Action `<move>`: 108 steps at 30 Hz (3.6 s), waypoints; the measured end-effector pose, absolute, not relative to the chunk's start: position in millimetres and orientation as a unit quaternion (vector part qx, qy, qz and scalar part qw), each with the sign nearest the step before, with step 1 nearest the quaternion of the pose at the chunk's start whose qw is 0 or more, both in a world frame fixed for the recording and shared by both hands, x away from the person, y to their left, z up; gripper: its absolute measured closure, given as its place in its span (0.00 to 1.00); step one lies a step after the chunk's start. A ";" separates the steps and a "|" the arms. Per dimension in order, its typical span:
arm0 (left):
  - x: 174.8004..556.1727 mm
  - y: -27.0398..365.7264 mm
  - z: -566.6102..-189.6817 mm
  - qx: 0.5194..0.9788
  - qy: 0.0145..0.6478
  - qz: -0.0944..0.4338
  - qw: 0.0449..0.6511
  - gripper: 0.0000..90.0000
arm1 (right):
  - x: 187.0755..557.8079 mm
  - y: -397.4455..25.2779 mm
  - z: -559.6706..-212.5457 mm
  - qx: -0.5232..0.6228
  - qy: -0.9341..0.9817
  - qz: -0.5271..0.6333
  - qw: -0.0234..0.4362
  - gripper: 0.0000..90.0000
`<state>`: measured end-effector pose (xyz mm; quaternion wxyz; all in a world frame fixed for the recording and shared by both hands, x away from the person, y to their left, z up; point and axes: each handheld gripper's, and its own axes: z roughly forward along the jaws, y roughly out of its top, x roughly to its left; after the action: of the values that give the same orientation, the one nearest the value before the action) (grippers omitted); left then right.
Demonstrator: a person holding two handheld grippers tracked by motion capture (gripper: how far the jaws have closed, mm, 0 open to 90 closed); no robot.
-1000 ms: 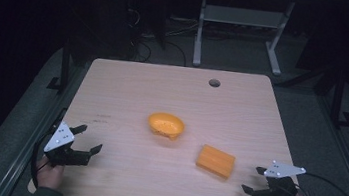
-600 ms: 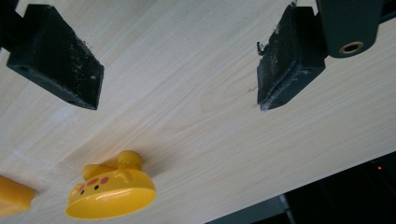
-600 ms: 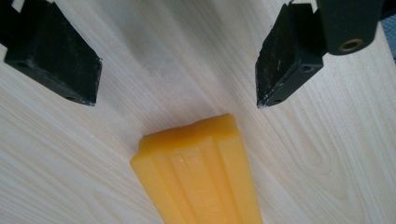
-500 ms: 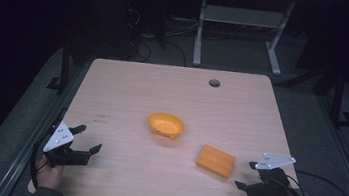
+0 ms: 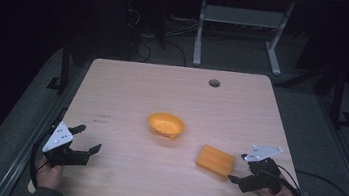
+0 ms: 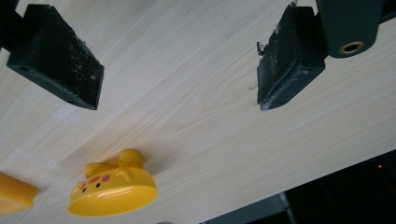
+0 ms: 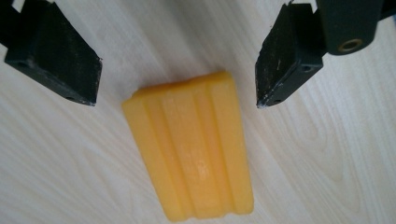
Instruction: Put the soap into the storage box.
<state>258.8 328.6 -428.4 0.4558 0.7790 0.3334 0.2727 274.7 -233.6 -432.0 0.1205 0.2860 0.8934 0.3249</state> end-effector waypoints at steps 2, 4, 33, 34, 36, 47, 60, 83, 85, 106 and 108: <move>259.3 329.4 -428.6 0.776 0.338 0.271 0.458 0.15 | 276.8 -228.8 -431.1 0.282 0.897 0.321 0.115 0.16; 259.2 330.6 -428.1 0.776 0.337 0.273 0.459 0.15 | 278.5 -223.1 -429.5 0.275 0.901 0.315 0.116 0.16; 259.2 331.8 -427.6 0.774 0.337 0.272 0.461 0.15 | 319.5 -173.2 -436.1 0.227 0.940 0.242 0.076 0.16; 259.3 331.7 -427.6 0.774 0.337 0.272 0.461 0.15 | 320.2 -171.8 -437.3 0.225 0.942 0.238 0.075 0.16; 259.4 331.1 -427.8 0.774 0.337 0.271 0.462 0.15 | 320.6 -169.2 -438.8 0.226 0.943 0.234 0.074 0.16; 259.4 331.2 -427.6 0.773 0.336 0.272 0.464 0.15 | 327.7 -161.7 -445.6 0.218 0.947 0.225 0.064 0.16; 259.3 331.6 -427.2 0.772 0.336 0.273 0.465 0.15 | 331.9 -155.9 -448.6 0.209 0.951 0.218 0.063 0.21; 258.9 332.9 -426.5 0.771 0.338 0.275 0.465 0.15 | 333.6 -148.3 -443.0 0.180 0.962 0.197 0.063 0.23; 258.9 332.8 -426.4 0.772 0.337 0.275 0.464 0.15 | 333.7 -148.4 -442.5 0.181 0.961 0.197 0.063 0.23; 258.8 333.6 -426.2 0.770 0.338 0.276 0.466 0.15 | 342.3 -130.7 -403.5 0.153 0.962 0.215 0.078 0.23; 258.8 333.6 -426.2 0.769 0.338 0.276 0.466 0.15 | 344.5 -128.6 -401.1 0.152 0.961 0.217 0.079 0.23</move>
<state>258.8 333.6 -426.2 0.4664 0.7693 0.3381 0.2761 344.5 -128.6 -401.1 0.0789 0.1522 0.9610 0.2171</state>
